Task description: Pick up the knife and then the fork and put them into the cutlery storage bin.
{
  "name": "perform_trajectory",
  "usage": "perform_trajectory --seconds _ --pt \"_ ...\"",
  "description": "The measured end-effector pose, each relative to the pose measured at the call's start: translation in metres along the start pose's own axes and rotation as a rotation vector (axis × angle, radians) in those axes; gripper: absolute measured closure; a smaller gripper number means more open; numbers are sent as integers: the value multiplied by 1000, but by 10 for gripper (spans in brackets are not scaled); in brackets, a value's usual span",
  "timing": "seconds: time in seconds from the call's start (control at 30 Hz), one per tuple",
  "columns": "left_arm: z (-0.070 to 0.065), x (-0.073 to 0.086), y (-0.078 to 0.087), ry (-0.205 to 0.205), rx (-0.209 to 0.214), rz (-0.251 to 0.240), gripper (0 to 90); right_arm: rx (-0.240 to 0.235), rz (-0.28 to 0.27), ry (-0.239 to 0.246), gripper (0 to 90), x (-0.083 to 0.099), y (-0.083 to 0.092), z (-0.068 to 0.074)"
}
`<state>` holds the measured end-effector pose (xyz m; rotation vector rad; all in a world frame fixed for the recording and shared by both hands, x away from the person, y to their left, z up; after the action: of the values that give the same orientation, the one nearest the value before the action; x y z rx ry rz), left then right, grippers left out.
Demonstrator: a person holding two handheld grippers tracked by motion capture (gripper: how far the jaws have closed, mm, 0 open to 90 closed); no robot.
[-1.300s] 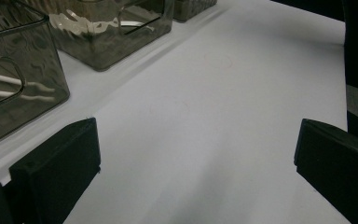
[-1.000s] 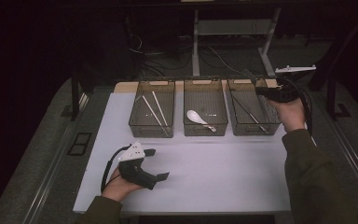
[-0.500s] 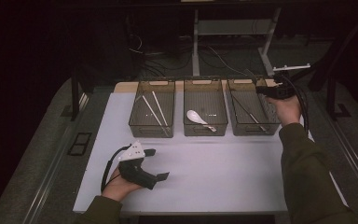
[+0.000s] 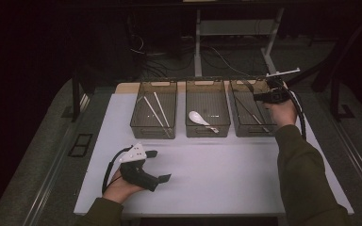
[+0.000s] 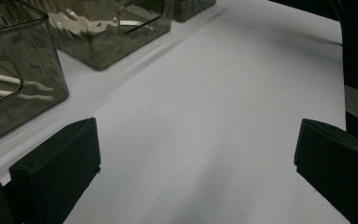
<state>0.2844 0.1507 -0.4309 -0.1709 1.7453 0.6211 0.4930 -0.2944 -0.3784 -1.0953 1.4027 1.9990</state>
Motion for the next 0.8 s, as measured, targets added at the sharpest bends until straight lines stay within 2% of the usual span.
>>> perform_trajectory --seconds 0.5,0.8 --pt "0 0 0 1 1 -2 0 5 129 -9 873 11 -16 4" --pt "0 0 0 0 3 -1 0 6 170 0 873 15 -24 4"
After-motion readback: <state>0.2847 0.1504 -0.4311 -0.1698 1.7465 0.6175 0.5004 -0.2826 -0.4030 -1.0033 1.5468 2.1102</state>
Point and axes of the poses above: each handheld gripper's, and its own axes: y roughly backward along the jaws, x roughly out of its underside, z roughly to its left, the point moved 2 cm from there along -y, roughly forward along the jaws, and after that the axes turned 11 degrees about -z, right-handed, at the moved point
